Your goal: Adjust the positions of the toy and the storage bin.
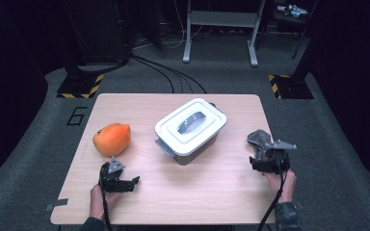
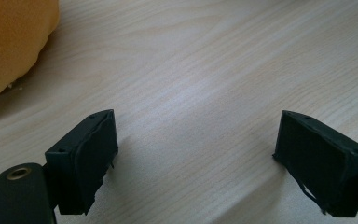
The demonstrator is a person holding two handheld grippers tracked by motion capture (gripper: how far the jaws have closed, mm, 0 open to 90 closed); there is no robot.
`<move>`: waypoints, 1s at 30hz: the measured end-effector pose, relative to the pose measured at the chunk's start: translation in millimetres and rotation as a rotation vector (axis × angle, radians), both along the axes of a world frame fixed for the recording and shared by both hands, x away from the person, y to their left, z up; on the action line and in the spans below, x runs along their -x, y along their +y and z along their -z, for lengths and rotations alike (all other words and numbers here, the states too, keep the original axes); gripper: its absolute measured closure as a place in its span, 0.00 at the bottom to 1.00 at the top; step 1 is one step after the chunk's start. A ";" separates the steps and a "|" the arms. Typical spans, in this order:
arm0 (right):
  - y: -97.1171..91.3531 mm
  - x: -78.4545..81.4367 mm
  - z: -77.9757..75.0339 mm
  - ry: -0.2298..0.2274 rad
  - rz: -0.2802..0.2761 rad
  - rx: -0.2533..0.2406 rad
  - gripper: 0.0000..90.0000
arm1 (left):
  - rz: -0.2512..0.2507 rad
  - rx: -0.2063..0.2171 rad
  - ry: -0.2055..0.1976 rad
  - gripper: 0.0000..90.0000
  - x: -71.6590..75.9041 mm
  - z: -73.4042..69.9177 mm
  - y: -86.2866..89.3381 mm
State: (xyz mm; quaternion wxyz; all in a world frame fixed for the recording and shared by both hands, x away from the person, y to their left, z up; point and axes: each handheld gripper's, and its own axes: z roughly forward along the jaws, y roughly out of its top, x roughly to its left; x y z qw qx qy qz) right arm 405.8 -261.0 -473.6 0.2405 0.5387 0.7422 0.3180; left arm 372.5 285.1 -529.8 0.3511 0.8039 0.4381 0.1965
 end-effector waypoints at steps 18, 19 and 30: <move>-22.5 60.3 54.2 0.024 0.113 -0.002 0.04 | -0.038 0.101 0.009 0.13 10.0 -18.8 -10.0; -22.7 60.0 54.7 0.023 0.110 -0.009 0.04 | -0.026 0.113 0.007 0.13 10.3 -24.7 -12.0; -23.0 58.7 55.7 0.021 0.070 -0.009 0.03 | 0.016 0.179 -0.096 0.12 -3.3 -89.7 -27.6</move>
